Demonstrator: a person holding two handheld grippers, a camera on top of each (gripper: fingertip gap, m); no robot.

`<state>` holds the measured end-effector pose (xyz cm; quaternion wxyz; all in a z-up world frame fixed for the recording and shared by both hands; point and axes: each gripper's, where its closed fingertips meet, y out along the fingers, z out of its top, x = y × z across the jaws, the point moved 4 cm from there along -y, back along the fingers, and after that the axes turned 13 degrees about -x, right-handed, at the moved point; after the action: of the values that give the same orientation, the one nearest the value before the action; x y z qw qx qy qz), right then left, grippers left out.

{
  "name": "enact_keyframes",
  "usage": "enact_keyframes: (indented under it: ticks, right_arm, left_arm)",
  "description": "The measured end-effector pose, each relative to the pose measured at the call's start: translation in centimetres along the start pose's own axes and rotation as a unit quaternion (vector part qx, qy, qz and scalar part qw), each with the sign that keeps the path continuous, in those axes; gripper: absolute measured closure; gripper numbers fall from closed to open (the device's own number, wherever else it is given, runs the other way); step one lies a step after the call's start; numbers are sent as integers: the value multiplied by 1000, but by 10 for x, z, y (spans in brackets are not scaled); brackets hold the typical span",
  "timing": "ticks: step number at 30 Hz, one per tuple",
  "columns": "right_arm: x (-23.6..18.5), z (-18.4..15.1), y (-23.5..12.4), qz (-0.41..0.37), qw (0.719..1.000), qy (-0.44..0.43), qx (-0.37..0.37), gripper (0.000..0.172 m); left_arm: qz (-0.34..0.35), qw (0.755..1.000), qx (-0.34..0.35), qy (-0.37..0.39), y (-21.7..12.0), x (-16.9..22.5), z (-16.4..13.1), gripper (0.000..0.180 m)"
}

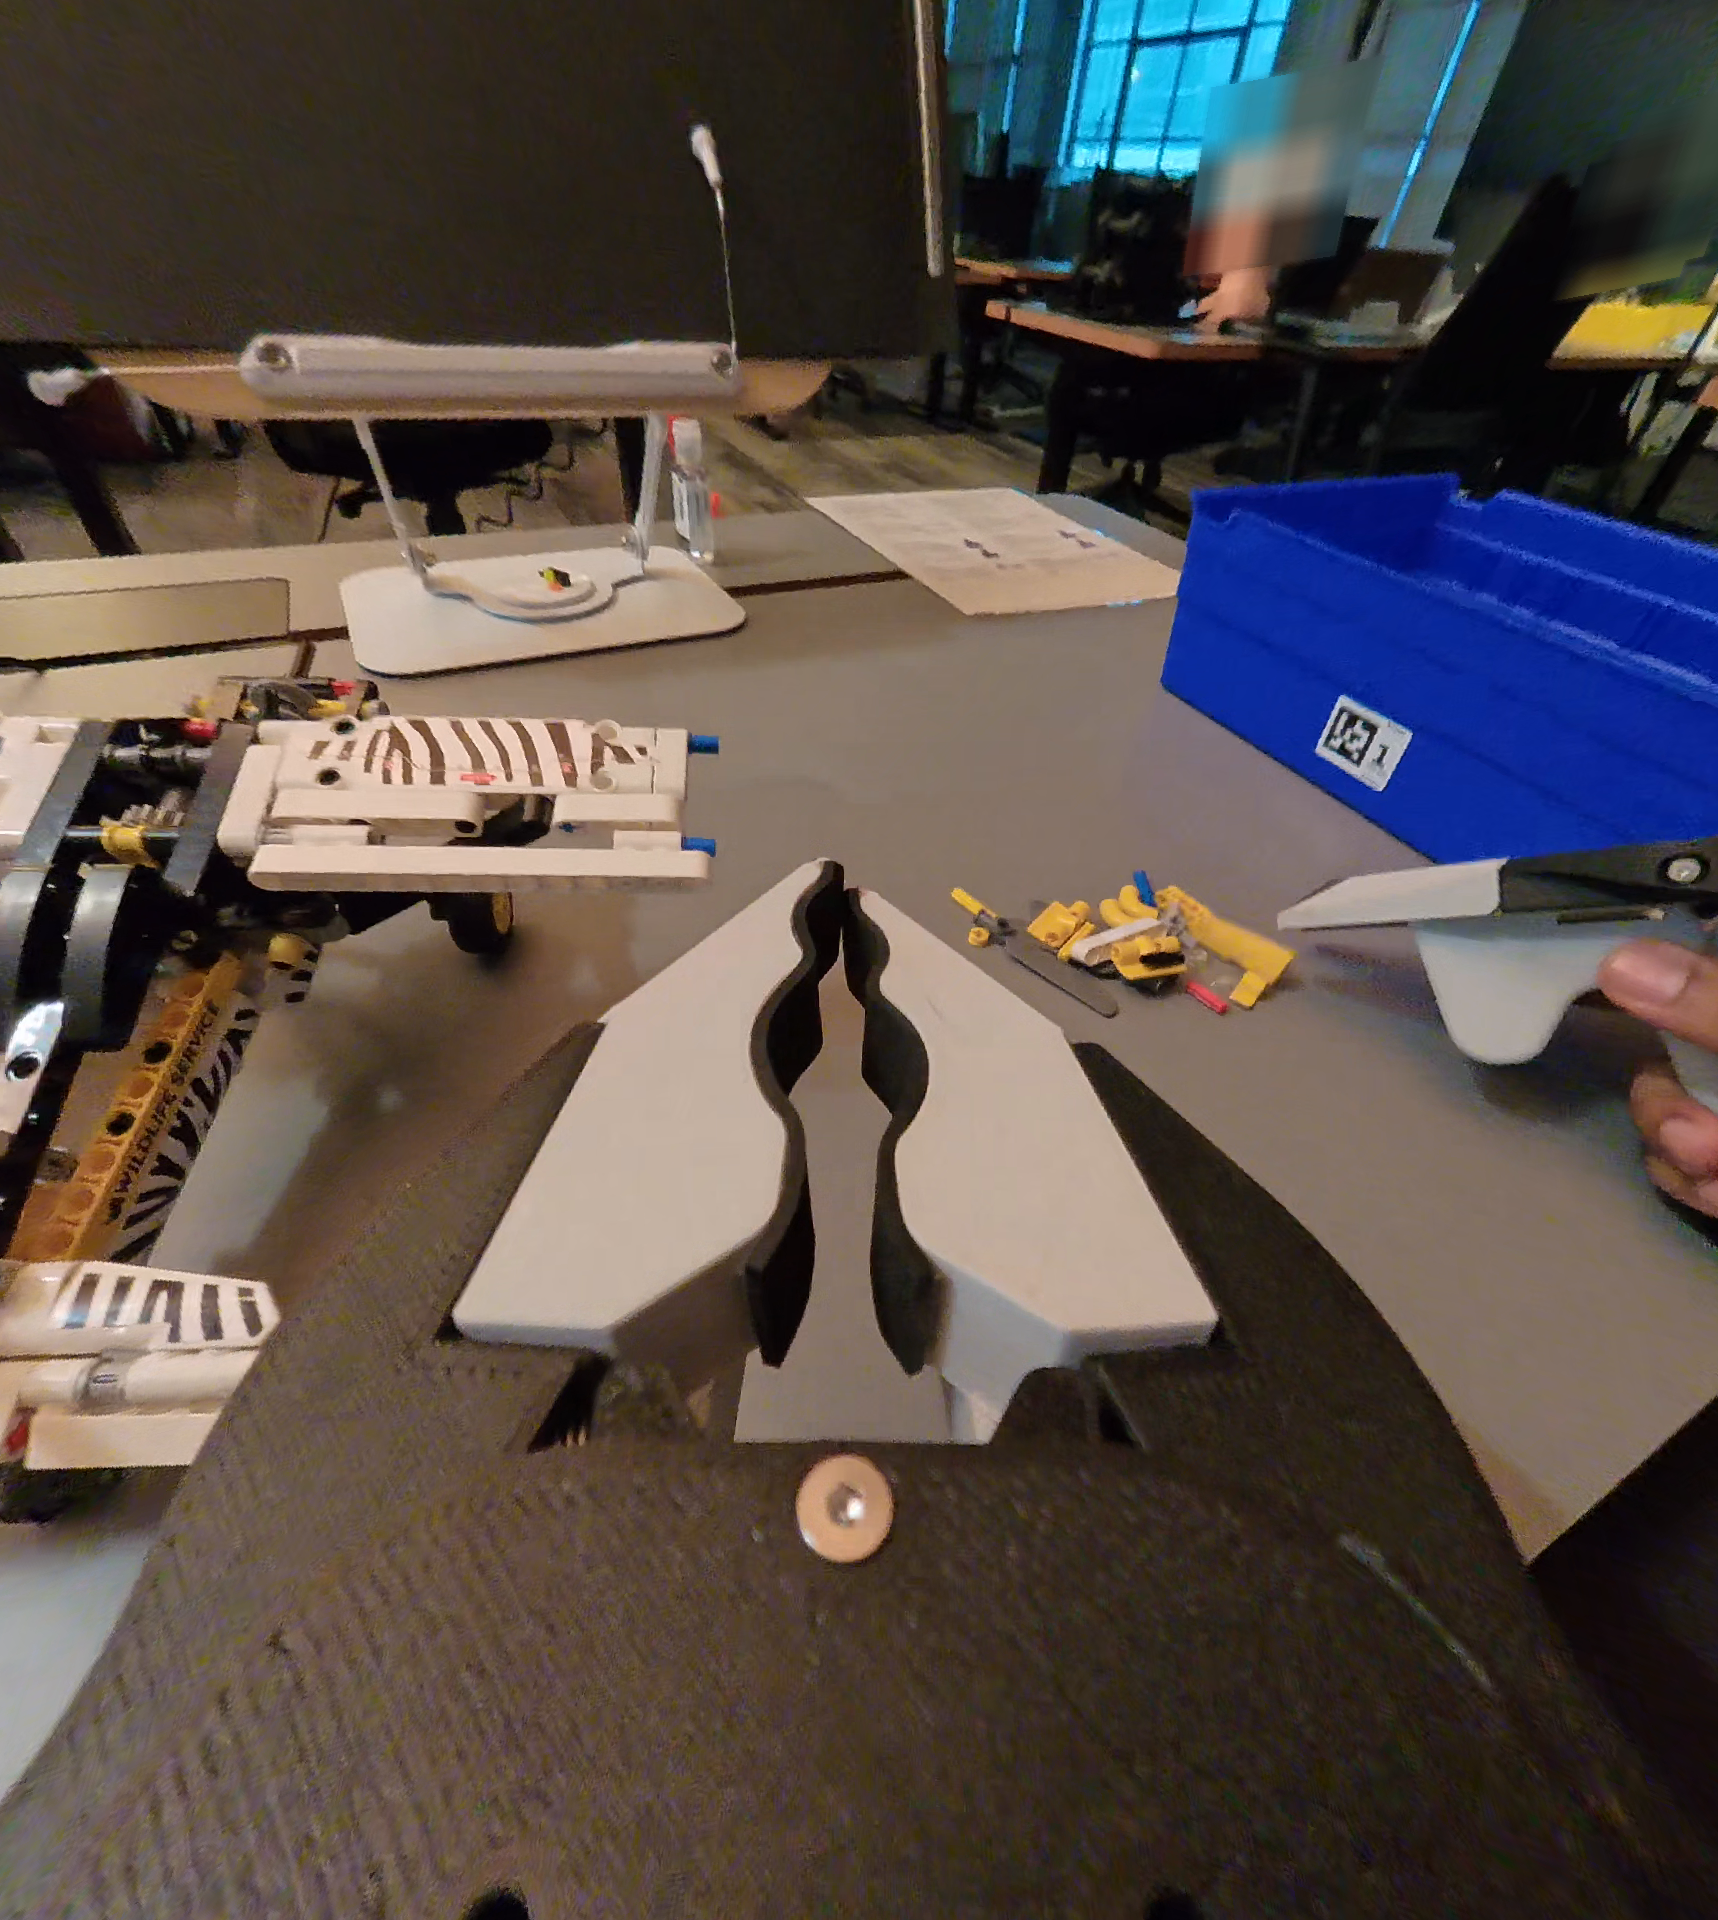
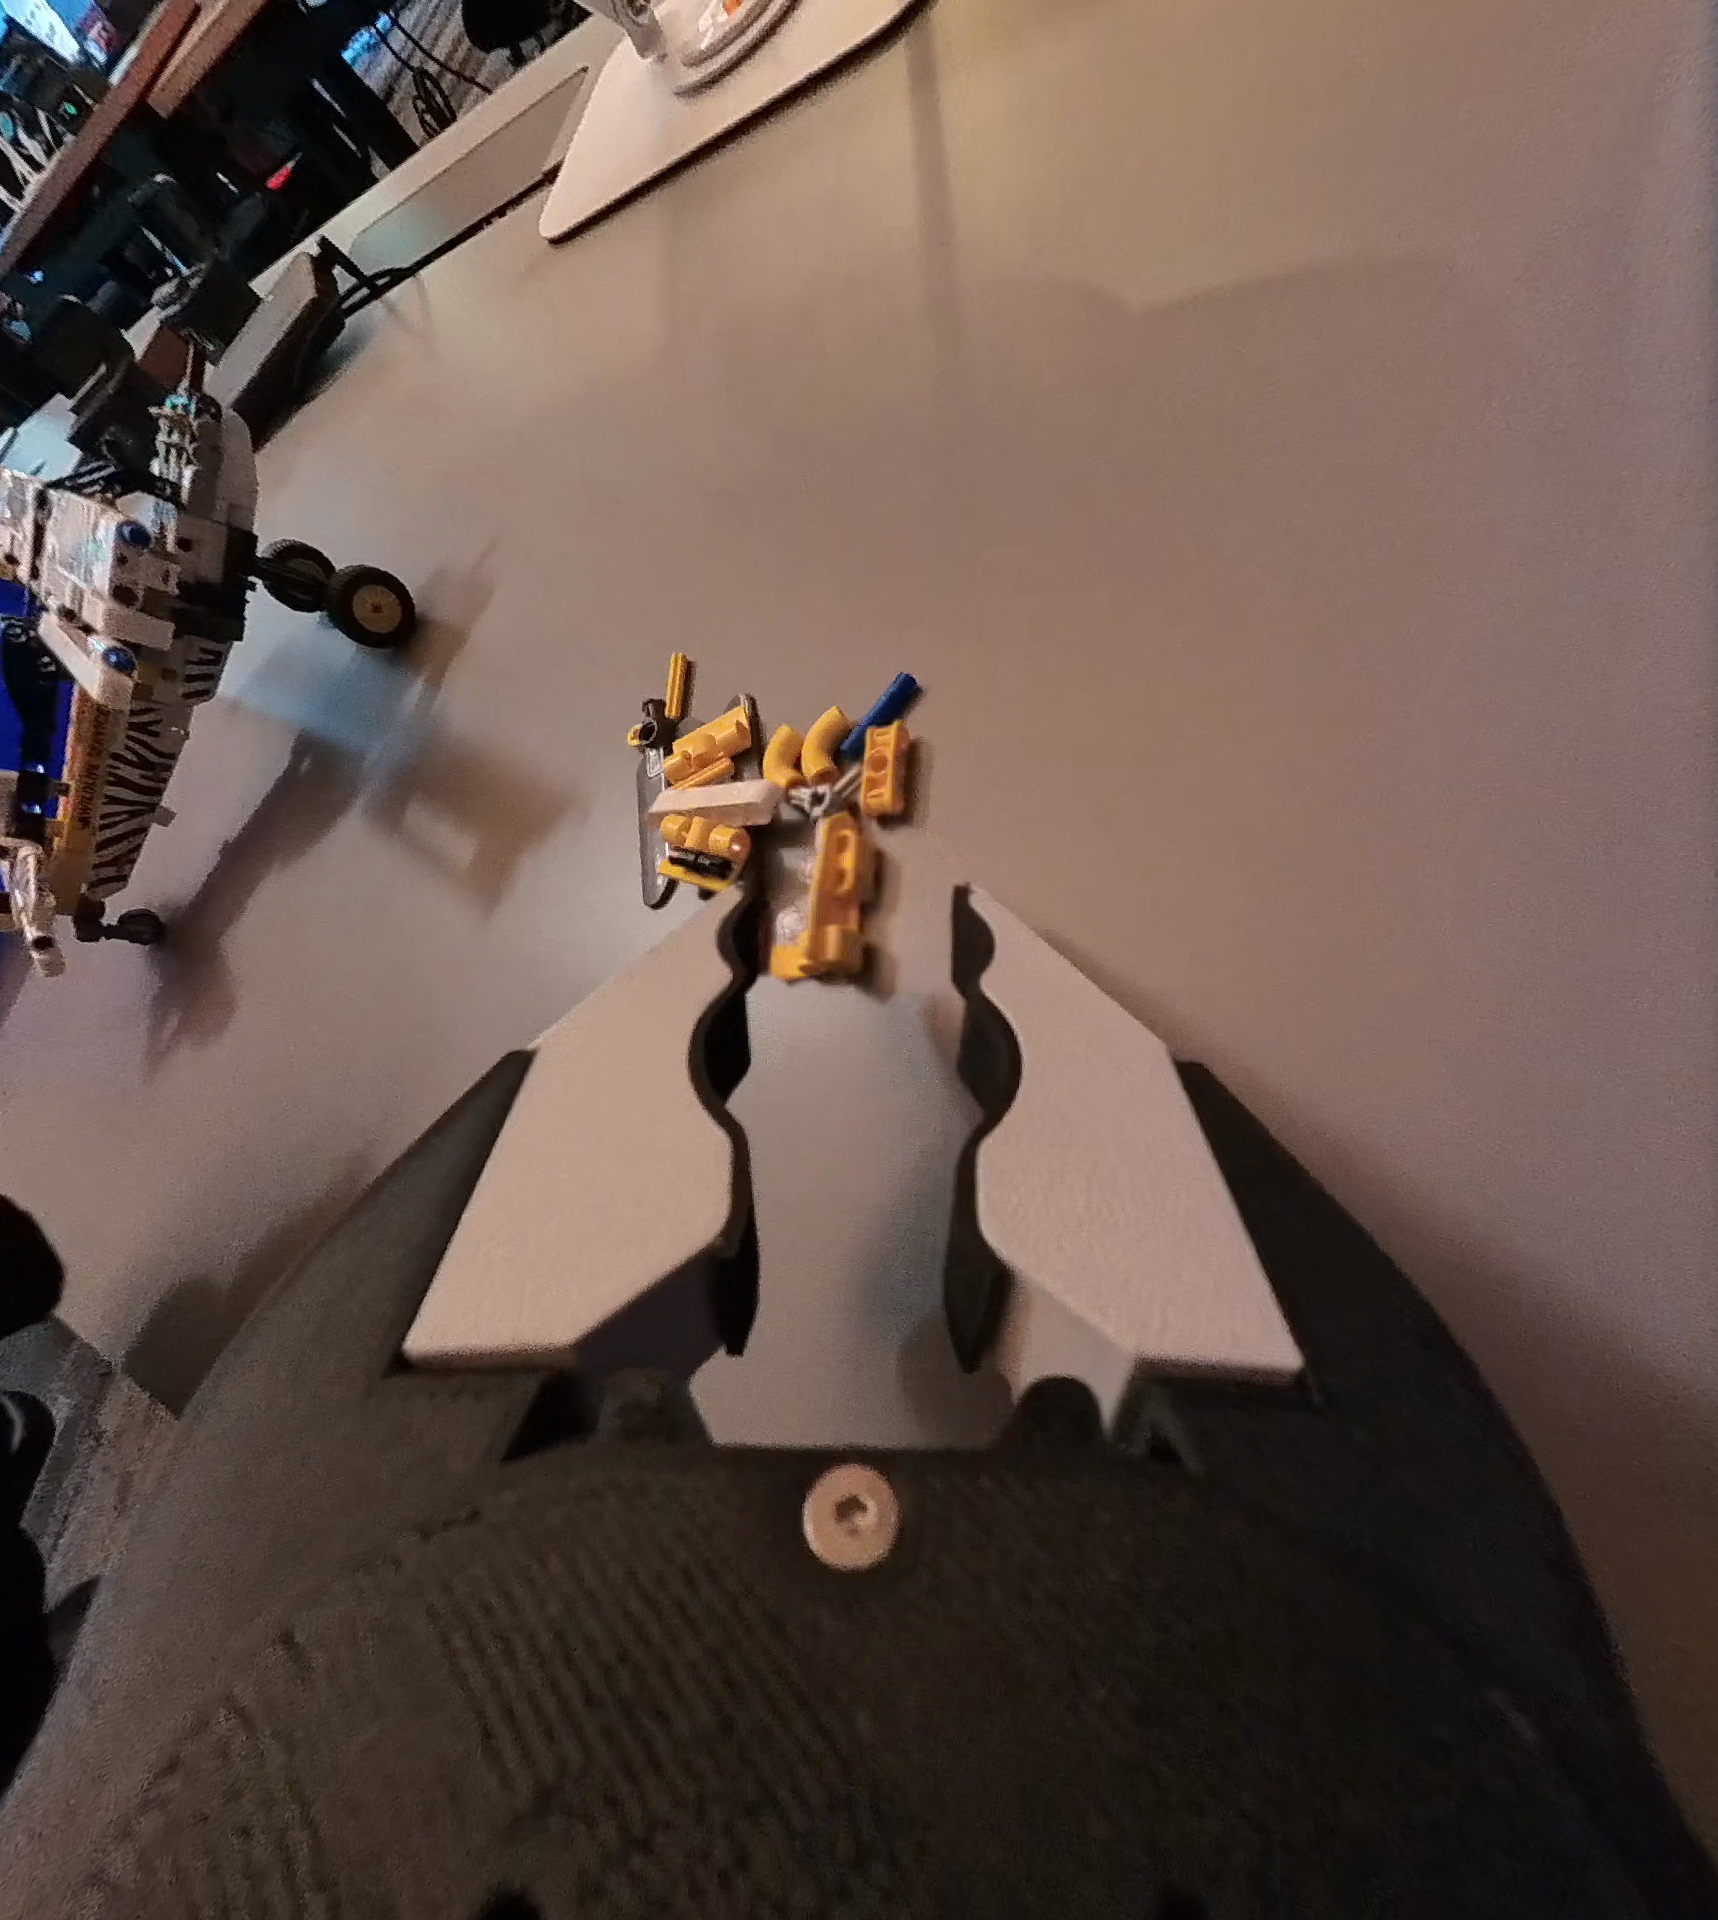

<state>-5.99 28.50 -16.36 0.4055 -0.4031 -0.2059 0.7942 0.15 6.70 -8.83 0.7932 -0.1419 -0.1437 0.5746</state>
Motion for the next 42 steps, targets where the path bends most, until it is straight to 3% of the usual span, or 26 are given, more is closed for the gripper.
enact_keyframes:
  ticks: [4, 8, 12, 14, 16, 19, 21, 22, 24, 26, 28, 31, 35, 39, 42]
  right_arm:
    - [-13, -1, -12, 9, 999, -35, 33, 130]
    - [-44, 6, -37, -16, 984, -145, 107, 128]
    - [-83, 15, -63, -133, 920, -298, 217, 116]
    - [-107, 14, -67, -146, 890, -337, 271, 109]
    - [-128, 10, -55, -87, 901, -335, 262, 107]
    - [-146, 10, -36, 19, 941, -259, 219, 106]
    - [-156, 10, -35, 55, 944, -246, 212, 126]
    - [-159, 10, -35, 49, 944, -254, 206, 148]
    - [-161, 14, -33, -2, 937, -280, 208, 154]
    - [-163, 19, -31, -53, 925, -306, 220, 147]
    - [-169, 22, -26, -80, 912, -334, 224, 132]
    - [-178, 28, -11, -69, 909, -350, 217, 117]
    - [-178, 40, 17, 46, 942, -262, 204, 107]
    - [-173, 51, 40, 204, 958, -124, 159, 140]
    - [-164, 54, 56, 265, 955, -58, 120, 136]
  left_arm:
    - [7, 999, 35, -2, -14, -8, 12, 180]
    - [13, 998, 58, -12, -32, -29, 26, 180]
    - [-11, 998, 55, -2, -47, -49, 43, 180]
    - [0, 999, 47, 20, -53, -59, 57, 180]
    - [11, 998, 45, 52, -58, -65, 75, 180]
    - [133, 983, 77, 97, -70, -97, 104, 180]
    - [213, 960, 110, 142, -81, -114, 119, 180]
    - [231, 951, 122, 165, -84, -118, 124, 180]
    - [192, 962, 124, 151, -85, -120, 127, 180]
    - [81, 982, 136, 104, -83, -115, 129, 175]
    - [-22, 985, 154, 80, -85, -111, 130, 148]
    - [-16, 980, 174, 97, -82, -118, 125, 136]
    - [-61, 987, 77, 125, -56, -106, 102, 132]
    - [-195, 979, 28, 52, -42, -94, 84, 143]
    - [-248, 968, -12, 24, -37, -95, 66, 151]
